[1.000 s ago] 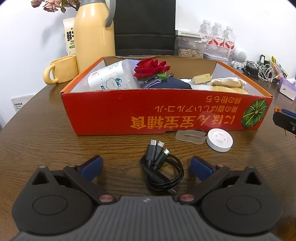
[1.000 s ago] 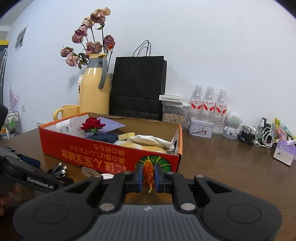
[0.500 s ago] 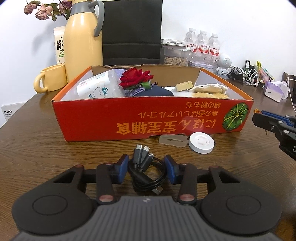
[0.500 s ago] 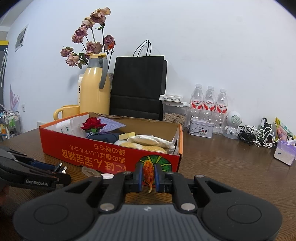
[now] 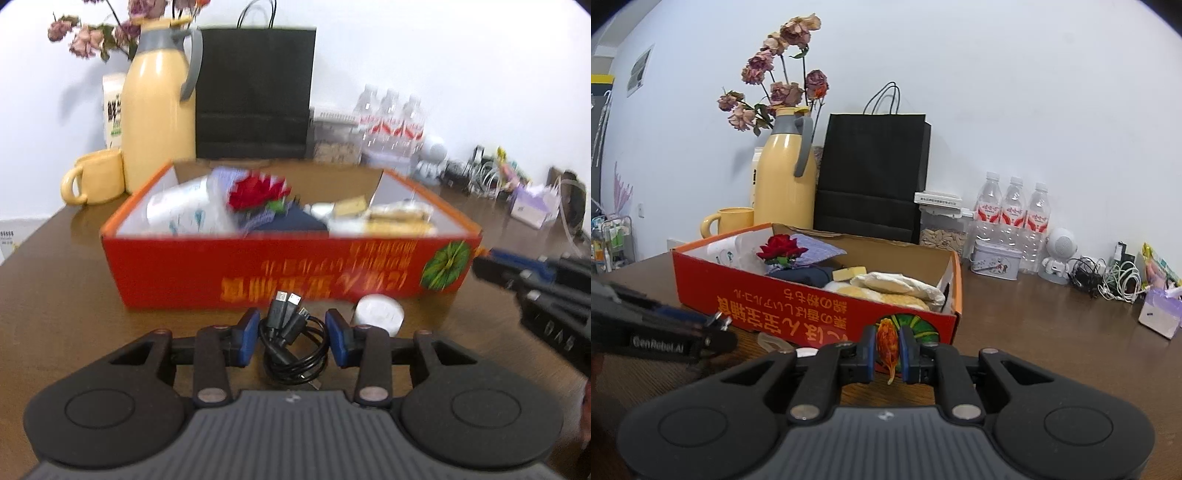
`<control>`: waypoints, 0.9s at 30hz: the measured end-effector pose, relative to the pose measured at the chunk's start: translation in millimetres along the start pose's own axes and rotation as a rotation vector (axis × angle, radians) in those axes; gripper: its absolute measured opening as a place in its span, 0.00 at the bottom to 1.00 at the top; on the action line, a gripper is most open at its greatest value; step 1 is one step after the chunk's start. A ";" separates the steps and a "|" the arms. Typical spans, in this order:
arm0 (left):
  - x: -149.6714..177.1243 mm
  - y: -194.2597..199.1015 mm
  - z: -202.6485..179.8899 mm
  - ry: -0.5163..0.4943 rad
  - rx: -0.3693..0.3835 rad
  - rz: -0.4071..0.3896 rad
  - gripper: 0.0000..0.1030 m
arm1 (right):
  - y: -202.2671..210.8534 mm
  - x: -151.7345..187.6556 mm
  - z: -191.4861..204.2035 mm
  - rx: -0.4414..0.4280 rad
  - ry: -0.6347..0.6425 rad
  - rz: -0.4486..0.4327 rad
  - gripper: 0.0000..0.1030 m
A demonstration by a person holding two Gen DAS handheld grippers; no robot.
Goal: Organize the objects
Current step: 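Carry the orange item and the black cable over the box with both tools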
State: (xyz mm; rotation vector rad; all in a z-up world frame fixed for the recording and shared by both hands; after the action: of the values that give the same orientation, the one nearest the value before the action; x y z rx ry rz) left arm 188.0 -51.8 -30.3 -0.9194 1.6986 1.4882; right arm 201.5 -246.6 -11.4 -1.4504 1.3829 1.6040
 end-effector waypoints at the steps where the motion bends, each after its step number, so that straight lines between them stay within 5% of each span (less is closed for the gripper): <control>1: -5.6 2.4 -0.5 -0.001 0.004 -0.018 0.38 | 0.9 -3.8 0.5 -0.006 -0.002 -0.009 0.12; 14: -91.6 2.1 -8.0 -0.007 0.012 -0.229 0.39 | -28.3 -72.7 18.1 -0.023 -0.041 -0.132 0.12; 27: -127.6 -61.3 5.0 0.043 -0.031 -0.253 0.38 | -100.4 -99.0 4.9 0.072 -0.134 -0.127 0.12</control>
State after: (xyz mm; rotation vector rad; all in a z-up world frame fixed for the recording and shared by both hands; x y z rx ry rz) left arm 306.1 -43.8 47.5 -1.1445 1.5283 1.3371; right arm 315.1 -189.6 50.0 -1.3355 1.2349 1.5259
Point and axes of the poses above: each gripper's, at about its wrist camera, not at the fingertips, and y roughly against the way its jaws point, z to its left, x to its underside, the point moved 2 cm from there along -y, roughly the way its jaws point, and after that the axes turned 4 degrees about x, right-handed, at the moved point
